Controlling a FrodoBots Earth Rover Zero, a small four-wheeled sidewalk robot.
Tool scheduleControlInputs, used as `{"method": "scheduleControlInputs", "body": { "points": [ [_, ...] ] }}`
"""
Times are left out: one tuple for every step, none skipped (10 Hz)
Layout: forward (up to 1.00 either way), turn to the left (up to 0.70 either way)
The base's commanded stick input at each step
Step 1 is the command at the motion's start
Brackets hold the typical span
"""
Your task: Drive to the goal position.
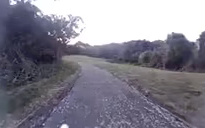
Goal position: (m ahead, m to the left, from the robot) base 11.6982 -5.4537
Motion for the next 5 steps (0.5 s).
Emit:
{"method": "scheduleControlInputs", "body": {
  "points": [
    [0.70,0.00],
    [0.70,0.00],
    [0.70,0.00],
    [0.70,0.00],
    [0.70,0.00]
  ]
}}
